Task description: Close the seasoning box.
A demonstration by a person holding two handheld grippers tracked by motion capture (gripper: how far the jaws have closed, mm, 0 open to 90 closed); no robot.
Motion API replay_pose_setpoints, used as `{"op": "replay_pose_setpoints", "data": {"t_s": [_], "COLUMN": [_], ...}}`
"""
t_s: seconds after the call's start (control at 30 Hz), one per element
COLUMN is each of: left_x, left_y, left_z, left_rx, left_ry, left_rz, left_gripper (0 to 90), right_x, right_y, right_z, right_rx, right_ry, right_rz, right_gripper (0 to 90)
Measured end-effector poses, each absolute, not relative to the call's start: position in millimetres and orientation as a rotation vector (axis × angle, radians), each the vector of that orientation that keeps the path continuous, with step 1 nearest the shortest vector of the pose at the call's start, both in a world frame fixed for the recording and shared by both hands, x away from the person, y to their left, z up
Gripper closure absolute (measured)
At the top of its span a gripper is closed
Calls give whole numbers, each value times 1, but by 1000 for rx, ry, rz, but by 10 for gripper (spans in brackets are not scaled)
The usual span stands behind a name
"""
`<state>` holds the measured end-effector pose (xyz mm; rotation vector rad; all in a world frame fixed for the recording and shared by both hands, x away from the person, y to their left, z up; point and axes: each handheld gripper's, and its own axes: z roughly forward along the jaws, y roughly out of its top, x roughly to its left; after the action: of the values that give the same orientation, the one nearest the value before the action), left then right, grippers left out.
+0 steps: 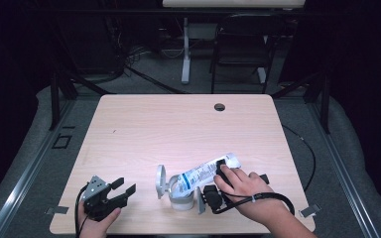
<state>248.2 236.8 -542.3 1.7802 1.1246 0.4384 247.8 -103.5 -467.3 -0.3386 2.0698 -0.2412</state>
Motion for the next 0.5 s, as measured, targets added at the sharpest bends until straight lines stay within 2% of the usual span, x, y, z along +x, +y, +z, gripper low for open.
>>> {"op": "replay_pose_setpoints", "data": {"t_s": [0.5], "left_x": [248], "left_y": [237], "left_z": [-542], "left_rx": [1777], "left_ry": [1125], "left_rz": [441], "left_gripper": [446], "right_x": [246], "right_y": [-102], "right_z": [-466], "right_rx": [-360], "right_ry": [2071], "right_rz": [-245], "right_gripper": [567]}}
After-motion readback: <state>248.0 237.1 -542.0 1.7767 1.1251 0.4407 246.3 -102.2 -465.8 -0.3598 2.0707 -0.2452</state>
